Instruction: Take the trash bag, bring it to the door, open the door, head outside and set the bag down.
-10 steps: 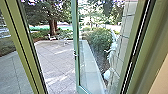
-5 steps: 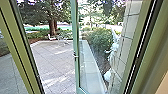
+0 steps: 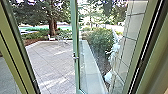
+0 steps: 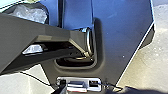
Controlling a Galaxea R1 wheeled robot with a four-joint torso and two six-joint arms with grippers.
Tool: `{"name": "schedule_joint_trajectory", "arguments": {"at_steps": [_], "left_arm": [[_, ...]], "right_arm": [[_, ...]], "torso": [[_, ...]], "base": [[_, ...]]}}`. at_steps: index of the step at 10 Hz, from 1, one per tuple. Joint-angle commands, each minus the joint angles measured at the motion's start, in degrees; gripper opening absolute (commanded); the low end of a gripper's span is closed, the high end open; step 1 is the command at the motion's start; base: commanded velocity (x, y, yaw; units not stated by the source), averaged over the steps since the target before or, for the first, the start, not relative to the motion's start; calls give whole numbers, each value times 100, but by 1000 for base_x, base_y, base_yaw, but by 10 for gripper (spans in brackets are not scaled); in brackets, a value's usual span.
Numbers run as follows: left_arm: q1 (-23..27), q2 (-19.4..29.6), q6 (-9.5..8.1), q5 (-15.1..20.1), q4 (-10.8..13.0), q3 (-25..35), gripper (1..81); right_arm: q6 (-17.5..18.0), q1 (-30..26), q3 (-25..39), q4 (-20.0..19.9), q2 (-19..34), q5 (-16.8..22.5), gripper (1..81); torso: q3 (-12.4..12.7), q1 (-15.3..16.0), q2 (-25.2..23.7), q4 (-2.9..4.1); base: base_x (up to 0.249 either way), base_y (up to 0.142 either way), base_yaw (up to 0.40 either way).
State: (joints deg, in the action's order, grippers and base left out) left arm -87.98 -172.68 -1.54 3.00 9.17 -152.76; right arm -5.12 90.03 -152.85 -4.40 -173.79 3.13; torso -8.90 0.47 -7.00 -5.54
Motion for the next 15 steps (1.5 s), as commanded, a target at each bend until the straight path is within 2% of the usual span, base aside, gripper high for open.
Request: {"name": "schedule_joint_trajectory", "arguments": {"at_steps": [1, 15], "left_arm": [[241, 14, 22, 333, 15, 18, 10], [241, 5, 22, 333, 32, 18, 10]], "right_arm": [[-24, -200, 10, 9, -27, 381, 811], [-24, -200, 1, 27, -44, 389, 811]], "torso": [[0, 0, 0, 0], [0, 4, 2, 0]], "base": [[92, 0, 0], [91, 0, 0]]}}
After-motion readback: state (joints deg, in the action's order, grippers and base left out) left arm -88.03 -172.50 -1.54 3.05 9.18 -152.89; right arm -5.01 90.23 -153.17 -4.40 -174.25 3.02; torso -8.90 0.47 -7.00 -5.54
